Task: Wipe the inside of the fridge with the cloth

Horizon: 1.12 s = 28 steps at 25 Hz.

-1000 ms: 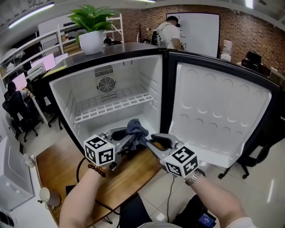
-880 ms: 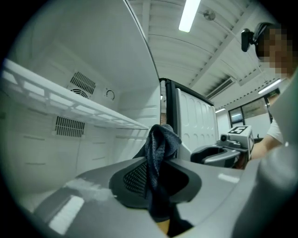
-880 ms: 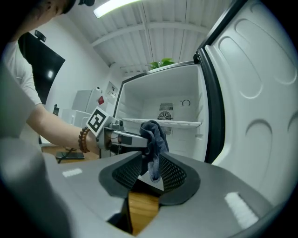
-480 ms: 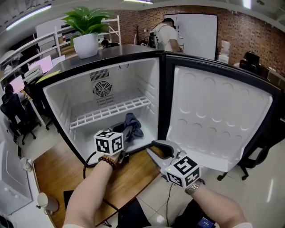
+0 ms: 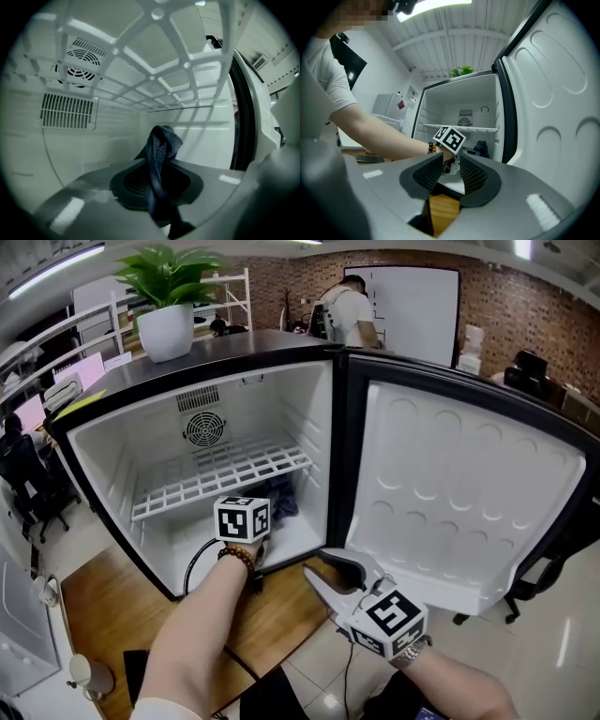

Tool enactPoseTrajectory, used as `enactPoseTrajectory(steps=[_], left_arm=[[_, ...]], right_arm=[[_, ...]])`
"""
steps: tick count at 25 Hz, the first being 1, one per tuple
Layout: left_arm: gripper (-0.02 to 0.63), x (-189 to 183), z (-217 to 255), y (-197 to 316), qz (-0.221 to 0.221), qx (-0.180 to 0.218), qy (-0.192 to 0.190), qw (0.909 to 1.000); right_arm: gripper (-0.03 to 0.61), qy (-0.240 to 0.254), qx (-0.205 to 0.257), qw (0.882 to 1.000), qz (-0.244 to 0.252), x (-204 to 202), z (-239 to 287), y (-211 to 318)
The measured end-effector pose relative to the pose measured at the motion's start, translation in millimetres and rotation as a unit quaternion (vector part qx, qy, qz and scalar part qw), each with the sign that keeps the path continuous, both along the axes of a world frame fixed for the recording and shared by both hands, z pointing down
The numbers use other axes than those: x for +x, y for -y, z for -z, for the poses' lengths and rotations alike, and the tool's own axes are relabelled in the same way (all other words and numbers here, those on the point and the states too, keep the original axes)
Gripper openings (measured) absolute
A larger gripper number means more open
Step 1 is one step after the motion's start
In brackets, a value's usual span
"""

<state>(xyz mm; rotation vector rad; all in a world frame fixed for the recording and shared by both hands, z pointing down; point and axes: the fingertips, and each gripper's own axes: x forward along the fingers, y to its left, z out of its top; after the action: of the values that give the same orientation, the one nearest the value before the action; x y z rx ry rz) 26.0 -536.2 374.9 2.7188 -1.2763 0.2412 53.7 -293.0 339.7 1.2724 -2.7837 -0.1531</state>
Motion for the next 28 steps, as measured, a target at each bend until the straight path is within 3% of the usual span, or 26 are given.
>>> enactPoseTrajectory(steps=[14, 28], left_arm=[[0.064, 17, -9, 47, 0.051, 0.011, 0.028, 0.9983], [0.06, 34, -6, 26, -0.008, 0.005, 0.023, 0.9997]], right_arm=[[0.107, 0.003, 0.012, 1.0, -0.002, 9, 5, -3], [0.107, 0.002, 0.013, 1.0, -0.006, 9, 1, -14]])
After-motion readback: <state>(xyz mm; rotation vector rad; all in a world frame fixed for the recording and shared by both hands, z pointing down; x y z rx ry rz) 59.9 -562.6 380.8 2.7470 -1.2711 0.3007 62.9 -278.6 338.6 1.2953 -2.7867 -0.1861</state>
